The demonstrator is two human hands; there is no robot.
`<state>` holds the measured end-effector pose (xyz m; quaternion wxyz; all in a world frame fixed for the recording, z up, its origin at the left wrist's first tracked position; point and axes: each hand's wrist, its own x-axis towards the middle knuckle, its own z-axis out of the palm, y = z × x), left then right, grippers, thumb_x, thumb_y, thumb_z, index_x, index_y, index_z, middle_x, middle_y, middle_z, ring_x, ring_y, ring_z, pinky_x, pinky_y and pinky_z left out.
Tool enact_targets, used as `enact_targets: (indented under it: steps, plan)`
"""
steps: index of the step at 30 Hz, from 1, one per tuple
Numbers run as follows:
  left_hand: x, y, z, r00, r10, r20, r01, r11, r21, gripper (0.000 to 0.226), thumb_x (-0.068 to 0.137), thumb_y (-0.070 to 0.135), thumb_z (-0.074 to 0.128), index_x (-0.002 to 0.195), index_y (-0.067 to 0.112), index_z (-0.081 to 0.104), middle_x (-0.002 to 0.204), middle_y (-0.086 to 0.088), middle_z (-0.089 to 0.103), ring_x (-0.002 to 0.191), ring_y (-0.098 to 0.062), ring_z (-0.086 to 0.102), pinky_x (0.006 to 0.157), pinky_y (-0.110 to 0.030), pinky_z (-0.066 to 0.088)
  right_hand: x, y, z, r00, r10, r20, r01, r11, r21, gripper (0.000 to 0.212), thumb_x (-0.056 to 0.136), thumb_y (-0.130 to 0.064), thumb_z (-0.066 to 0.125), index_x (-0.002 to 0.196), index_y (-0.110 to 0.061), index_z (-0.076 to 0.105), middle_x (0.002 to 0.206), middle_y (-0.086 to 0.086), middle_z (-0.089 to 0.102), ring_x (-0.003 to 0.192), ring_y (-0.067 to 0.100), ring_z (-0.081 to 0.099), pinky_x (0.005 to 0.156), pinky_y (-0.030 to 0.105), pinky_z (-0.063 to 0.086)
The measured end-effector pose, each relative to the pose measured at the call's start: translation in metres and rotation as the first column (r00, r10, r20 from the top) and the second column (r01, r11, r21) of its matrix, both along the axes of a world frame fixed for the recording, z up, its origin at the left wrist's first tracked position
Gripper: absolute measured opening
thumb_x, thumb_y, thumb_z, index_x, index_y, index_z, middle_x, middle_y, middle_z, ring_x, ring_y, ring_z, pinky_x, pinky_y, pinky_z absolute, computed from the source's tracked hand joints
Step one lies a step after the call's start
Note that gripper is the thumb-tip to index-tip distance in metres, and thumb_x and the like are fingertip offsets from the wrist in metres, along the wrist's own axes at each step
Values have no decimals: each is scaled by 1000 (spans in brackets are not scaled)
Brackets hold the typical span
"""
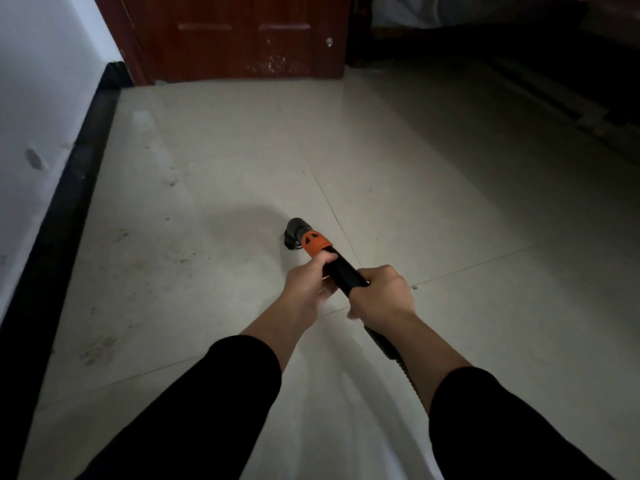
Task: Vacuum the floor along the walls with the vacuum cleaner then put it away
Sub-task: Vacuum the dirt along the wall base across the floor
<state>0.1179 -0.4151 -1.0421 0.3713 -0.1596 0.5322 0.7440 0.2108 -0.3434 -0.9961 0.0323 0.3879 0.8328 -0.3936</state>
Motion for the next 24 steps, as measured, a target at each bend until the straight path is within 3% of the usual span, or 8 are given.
enact_targets:
  steps: [7, 11, 16, 24]
  plan:
    - [12, 16, 3, 998, -39, 47, 38, 999, 33, 12, 85, 8, 70, 86, 0, 60, 86, -14, 68, 84, -24, 68, 70, -30, 56, 13, 10, 3, 997, -66, 34, 65, 998, 25, 25, 72, -4, 57, 81, -25, 68, 40, -9, 58, 44, 9, 55, 46, 19, 38]
    - [11, 12, 3, 999, -2, 43, 1, 1000, 22, 14, 79, 9, 75, 79, 1, 64, 73, -11, 70, 71, -20, 70, 67, -28, 59, 9, 10, 7, 997, -58, 44, 58, 998, -12, 26, 73, -3, 56, 82, -23, 70, 49, -4, 65, 50, 16, 60, 50, 21, 46]
    - [4, -10, 3, 998, 58, 30, -58, 998, 5, 16, 74, 12, 79, 74, 3, 67, 63, -7, 70, 70, -20, 72, 84, -33, 58, -2, 2, 8, 998, 21, 51, -18, 998, -63, 32, 70, 0, 66, 84, -28, 72, 42, -9, 59, 50, 14, 58, 48, 20, 43]
    - [-11, -54, 8, 987, 162, 17, -162, 987, -6, 18, 73, 12, 81, 75, 2, 67, 68, -8, 72, 67, -18, 73, 73, -26, 59, -27, -30, 11, 994, 104, 31, -98, 983, -156, 29, 67, 3, 69, 87, -16, 75, 60, 4, 64, 57, 20, 61, 53, 24, 49]
